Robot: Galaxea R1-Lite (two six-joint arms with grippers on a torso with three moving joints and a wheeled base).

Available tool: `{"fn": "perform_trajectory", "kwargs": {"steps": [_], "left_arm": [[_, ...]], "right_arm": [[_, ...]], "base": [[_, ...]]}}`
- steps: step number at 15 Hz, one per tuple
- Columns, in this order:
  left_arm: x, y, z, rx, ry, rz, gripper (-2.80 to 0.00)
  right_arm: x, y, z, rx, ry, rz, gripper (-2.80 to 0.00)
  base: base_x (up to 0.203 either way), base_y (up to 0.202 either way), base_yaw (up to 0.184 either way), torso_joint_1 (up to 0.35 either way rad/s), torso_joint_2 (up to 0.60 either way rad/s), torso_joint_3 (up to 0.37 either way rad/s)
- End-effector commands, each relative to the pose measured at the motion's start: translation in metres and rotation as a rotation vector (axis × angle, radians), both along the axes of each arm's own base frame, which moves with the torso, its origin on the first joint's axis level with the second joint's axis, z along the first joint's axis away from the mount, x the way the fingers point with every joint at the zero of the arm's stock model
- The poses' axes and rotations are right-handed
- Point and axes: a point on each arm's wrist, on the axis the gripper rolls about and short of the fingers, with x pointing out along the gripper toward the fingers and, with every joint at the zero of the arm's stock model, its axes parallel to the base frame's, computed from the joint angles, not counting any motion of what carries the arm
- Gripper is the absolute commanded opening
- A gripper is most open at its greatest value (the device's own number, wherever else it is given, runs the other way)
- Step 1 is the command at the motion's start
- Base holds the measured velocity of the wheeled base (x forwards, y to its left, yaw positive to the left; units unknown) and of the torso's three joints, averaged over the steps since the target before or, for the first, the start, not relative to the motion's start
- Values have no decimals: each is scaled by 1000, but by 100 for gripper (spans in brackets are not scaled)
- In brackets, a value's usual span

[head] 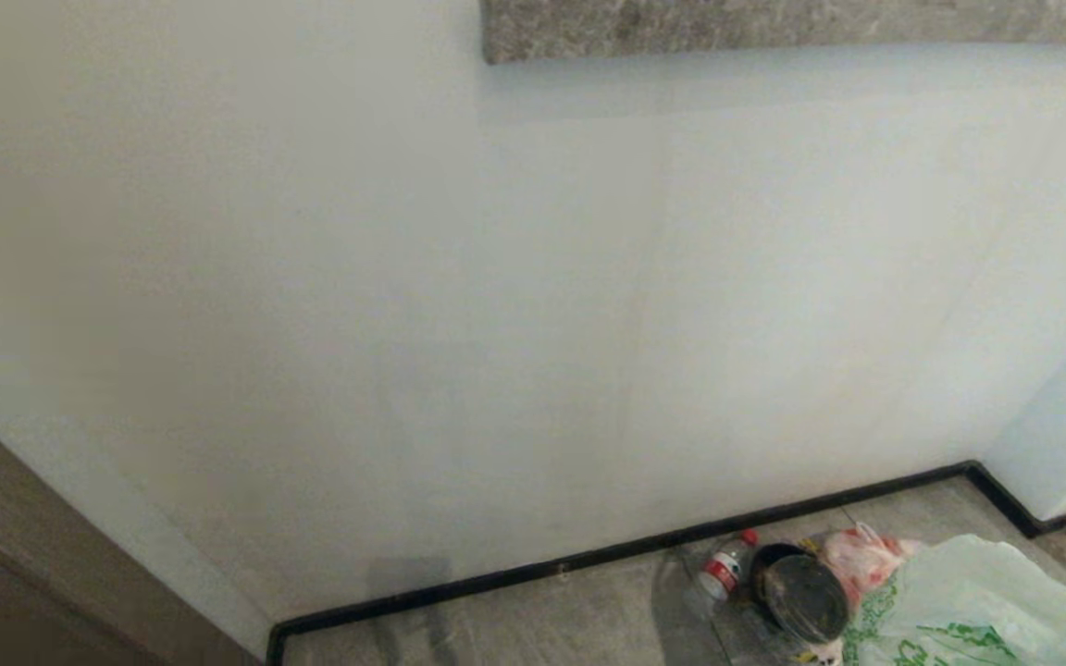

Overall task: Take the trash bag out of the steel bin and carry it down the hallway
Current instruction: Put the trash bag at the door

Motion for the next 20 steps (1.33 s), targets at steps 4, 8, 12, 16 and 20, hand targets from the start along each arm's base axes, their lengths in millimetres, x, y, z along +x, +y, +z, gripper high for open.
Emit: {"fn": "perform_trajectory", "kwargs": {"steps": [4,8,12,16,20], "left_arm": [[0,0,0,-1,3,0,-280],[0,0,0,-2,2,0,-280],[0,0,0,-2,2,0,-280],[0,0,0,-2,2,0,-280],[0,0,0,-2,2,0,-280]], "right_arm": [[-3,0,-1,0,-39,2,-280],[-3,0,-1,-1,-37,1,-280],[-3,0,-1,-1,-39,0,-280],[-3,0,-1,-3,-41,-2,-280],[-3,0,-1,-4,-42,-1,-280]], "base": [[0,0,18,2,1,-71],[0,0,0,3,3,-189],[0,0,0,2,2,-194],[0,0,0,5,5,-200],[0,0,0,1,-1,-203]]}}
